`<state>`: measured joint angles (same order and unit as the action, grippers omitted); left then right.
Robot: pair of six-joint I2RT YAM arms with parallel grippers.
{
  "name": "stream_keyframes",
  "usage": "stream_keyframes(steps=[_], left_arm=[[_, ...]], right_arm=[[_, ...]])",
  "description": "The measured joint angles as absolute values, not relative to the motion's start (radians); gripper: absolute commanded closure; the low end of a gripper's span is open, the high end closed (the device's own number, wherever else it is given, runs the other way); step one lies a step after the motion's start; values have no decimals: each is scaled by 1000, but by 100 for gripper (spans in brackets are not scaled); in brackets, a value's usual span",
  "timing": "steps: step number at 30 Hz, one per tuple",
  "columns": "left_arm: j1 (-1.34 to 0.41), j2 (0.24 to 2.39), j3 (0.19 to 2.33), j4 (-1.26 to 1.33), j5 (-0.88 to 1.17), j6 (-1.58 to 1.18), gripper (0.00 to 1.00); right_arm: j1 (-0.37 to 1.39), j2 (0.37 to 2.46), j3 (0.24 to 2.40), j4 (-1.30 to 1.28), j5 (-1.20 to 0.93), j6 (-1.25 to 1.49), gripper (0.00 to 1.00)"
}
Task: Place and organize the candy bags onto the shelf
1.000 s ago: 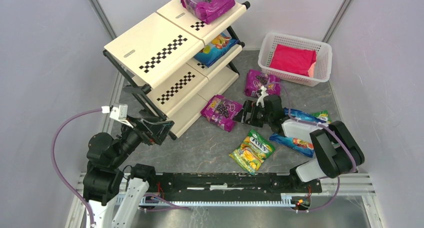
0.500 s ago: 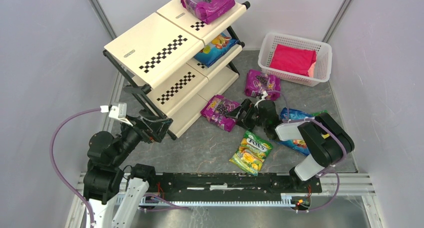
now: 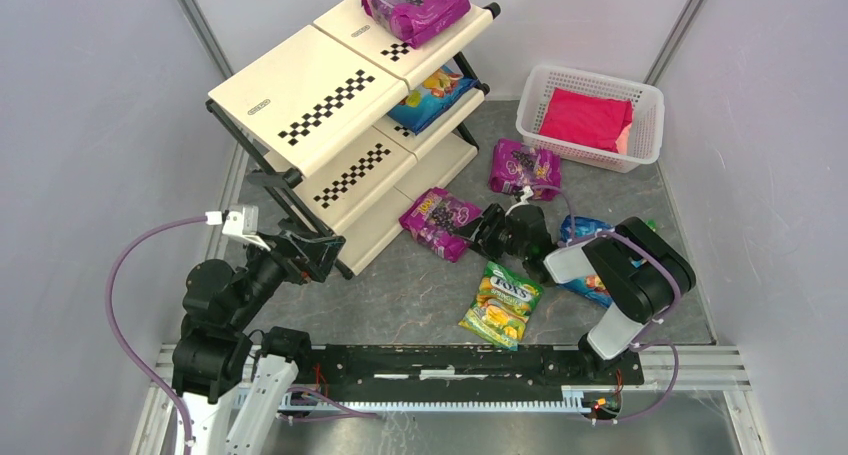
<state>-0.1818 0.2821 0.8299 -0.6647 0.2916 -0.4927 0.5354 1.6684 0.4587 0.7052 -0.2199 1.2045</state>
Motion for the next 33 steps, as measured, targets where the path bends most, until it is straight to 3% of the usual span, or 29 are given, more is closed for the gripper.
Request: stream_keyframes(steps=[6,13,22,33], left_arm=[[-182,282,830,-665,288,-491,0],[-182,278,829,-665,271,-491,0],[-182,275,828,-665,263,-488,0],[-182,268,827,-665,262,-488,0]], right_arm=[[537,1653,435,755,-212,1187,57],[537,1620,415,786,-227,1185,70],[537,1485,360,752,-252,1188,80],[501,1209,343,509,-280,1146,91]])
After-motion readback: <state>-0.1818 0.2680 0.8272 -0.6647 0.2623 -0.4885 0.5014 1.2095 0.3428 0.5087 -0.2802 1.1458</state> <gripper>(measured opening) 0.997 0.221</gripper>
